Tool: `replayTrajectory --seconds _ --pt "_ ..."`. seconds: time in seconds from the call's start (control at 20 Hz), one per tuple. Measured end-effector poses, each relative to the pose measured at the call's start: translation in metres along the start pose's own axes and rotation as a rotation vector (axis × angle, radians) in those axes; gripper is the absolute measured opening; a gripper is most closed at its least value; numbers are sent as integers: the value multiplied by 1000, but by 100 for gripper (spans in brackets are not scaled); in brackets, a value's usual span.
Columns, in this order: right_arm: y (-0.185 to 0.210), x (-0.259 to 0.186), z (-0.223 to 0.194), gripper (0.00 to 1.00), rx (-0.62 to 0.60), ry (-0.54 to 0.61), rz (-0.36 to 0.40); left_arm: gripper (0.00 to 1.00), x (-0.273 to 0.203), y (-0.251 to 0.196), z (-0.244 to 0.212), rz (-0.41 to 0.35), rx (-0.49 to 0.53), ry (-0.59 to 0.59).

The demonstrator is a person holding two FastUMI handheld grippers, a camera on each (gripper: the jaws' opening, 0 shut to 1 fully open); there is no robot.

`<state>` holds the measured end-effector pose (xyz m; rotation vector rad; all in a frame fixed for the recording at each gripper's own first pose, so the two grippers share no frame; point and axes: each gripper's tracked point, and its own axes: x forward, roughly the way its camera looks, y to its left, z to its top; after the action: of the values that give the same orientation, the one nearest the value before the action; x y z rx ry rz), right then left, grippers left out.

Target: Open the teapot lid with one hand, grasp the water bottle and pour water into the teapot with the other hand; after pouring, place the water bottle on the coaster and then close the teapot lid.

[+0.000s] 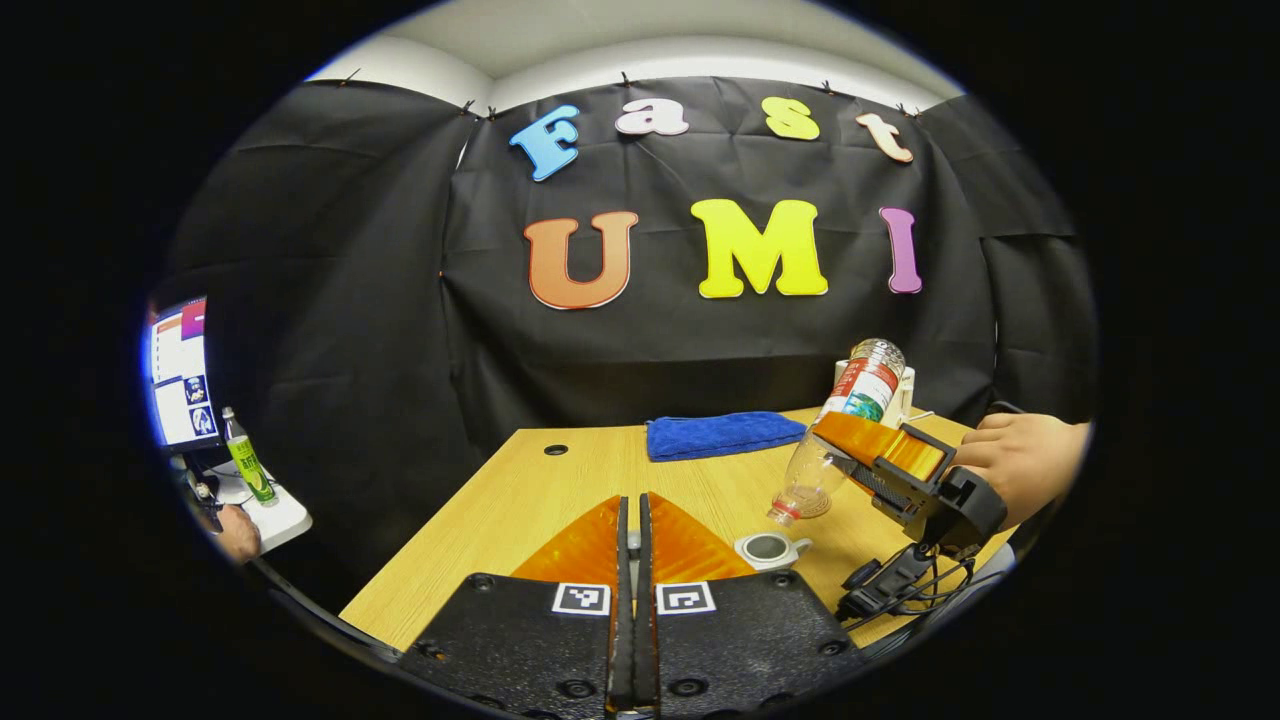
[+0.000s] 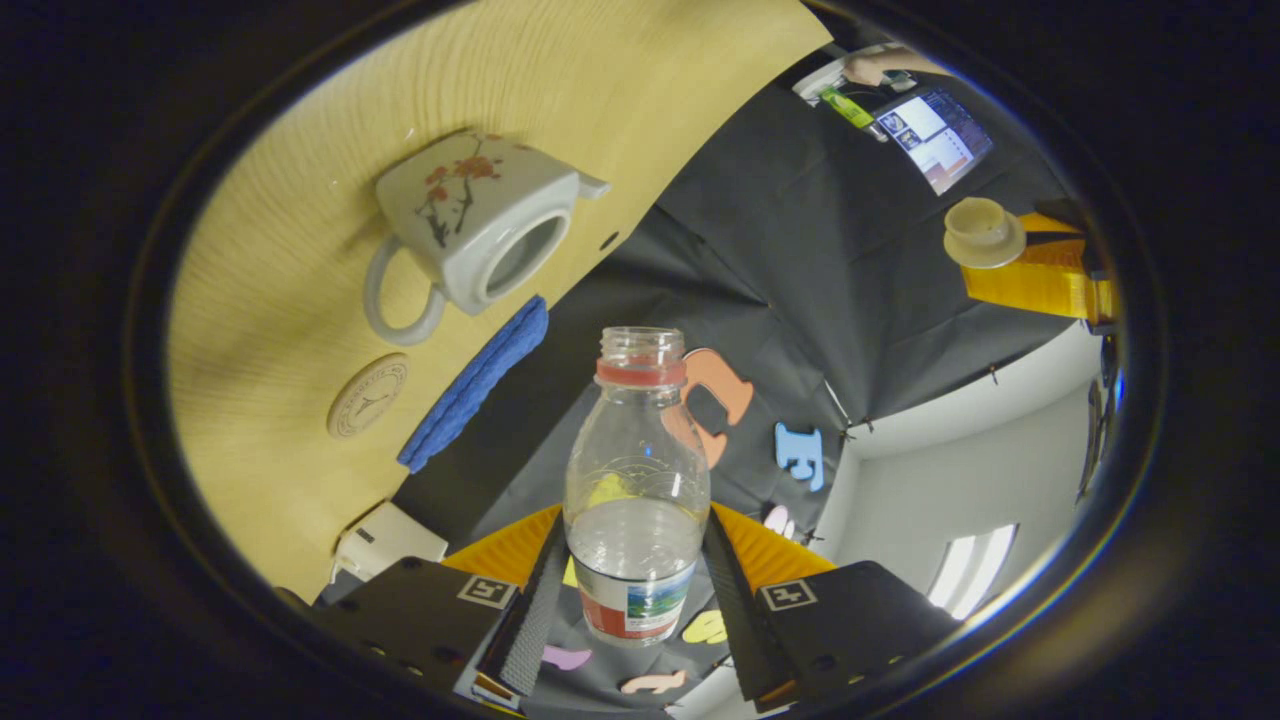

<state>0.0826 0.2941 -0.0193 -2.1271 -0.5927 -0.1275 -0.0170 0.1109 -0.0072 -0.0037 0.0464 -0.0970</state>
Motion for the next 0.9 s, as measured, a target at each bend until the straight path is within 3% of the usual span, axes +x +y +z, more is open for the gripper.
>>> replayTrajectory --seconds 0.15,0.35,0.6,0.7,0.9 --pt "2 -3 1 75 12 2 -3 3 0 -3 0 -3 7 -1" --pt "23 -7 -2 73 262 28 70 3 0 -6 2 -6 17 -9" --pt "44 2 -16 73 446 76 130 3 3 1 -1 10 -1 2" --pt "53 4 -27 77 627 101 170 3 5 7 -2 24 -19 0" --pt "34 19 -40 76 1049 124 189 3 7 9 -2 18 -63 -2"
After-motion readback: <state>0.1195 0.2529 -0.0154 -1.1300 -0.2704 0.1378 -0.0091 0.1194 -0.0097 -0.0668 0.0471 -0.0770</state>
